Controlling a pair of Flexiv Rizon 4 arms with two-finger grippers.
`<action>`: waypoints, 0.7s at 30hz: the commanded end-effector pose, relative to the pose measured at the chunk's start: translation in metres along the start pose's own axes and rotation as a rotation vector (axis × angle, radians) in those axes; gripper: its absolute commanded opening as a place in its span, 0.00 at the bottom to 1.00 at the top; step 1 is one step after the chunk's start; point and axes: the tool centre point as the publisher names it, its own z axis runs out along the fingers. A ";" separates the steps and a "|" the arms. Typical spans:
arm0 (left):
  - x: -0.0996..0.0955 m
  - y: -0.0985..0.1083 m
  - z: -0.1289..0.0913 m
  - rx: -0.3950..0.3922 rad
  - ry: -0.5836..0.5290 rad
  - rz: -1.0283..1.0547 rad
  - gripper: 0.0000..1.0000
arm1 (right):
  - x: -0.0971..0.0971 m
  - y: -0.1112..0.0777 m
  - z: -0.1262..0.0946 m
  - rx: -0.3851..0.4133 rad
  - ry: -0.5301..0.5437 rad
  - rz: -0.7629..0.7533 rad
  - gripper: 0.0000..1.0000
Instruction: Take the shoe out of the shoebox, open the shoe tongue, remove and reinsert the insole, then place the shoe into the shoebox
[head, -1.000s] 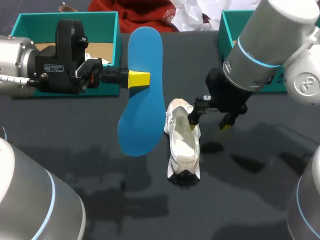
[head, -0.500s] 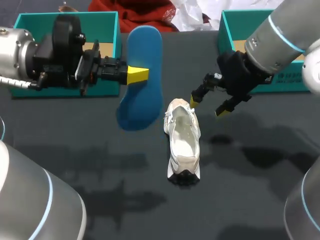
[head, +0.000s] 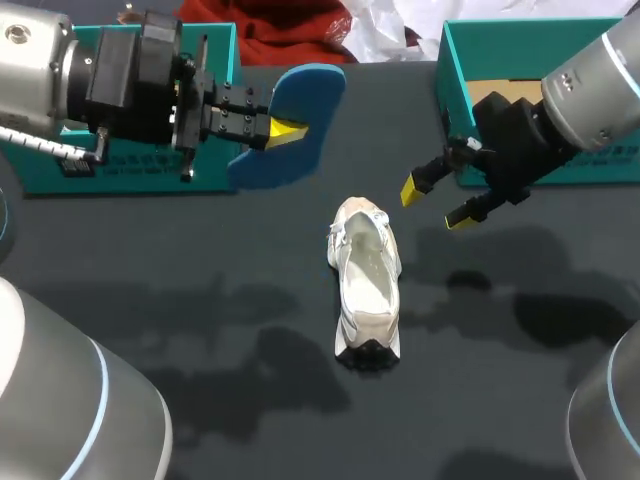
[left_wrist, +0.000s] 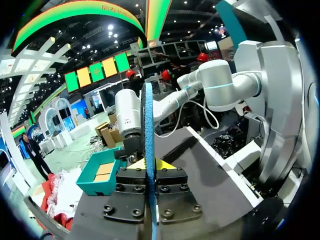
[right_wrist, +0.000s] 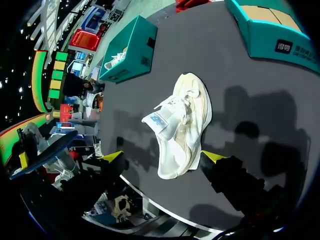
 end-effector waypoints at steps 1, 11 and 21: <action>-0.006 0.003 0.004 0.085 -0.001 0.135 0.00 | 0.005 0.008 -0.002 0.005 0.085 0.003 1.00; -0.008 0.011 0.008 0.153 -0.035 0.442 0.00 | 0.025 0.016 -0.016 -0.014 0.227 -0.007 1.00; -0.004 0.022 0.018 0.153 -0.062 0.668 0.00 | 0.027 0.022 -0.015 -0.028 0.301 0.015 1.00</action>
